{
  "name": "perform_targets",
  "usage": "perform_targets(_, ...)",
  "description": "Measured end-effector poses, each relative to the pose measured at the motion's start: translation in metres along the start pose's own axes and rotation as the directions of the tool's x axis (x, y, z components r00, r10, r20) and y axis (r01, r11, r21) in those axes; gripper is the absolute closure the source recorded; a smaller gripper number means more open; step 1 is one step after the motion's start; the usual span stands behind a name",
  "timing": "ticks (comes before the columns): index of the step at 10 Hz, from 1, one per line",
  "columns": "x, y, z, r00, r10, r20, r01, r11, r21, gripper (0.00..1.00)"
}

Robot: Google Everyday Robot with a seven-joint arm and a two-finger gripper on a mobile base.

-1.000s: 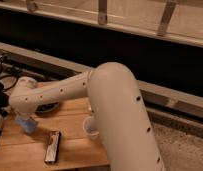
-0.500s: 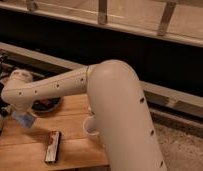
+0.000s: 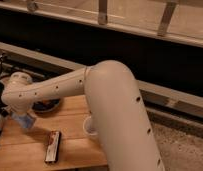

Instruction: Place the white sponge in the ceramic cup

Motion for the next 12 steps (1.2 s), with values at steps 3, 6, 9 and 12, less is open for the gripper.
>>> perform_targets(3, 0.0, 0.002, 0.002, 1.0, 0.0, -0.011, 0.0, 1.0, 0.0, 0.94)
perform_targets(6, 0.008, -0.002, 0.004, 0.999, 0.029, -0.039, -0.029, 1.0, -0.009, 1.0)
perform_targets(9, 0.02, -0.011, 0.0, 0.996, 0.076, -0.049, -0.075, 0.997, 0.01, 1.0)
perform_targets(12, 0.006, -0.02, -0.035, 0.996, 0.076, -0.042, -0.072, 0.994, 0.08, 1.0)
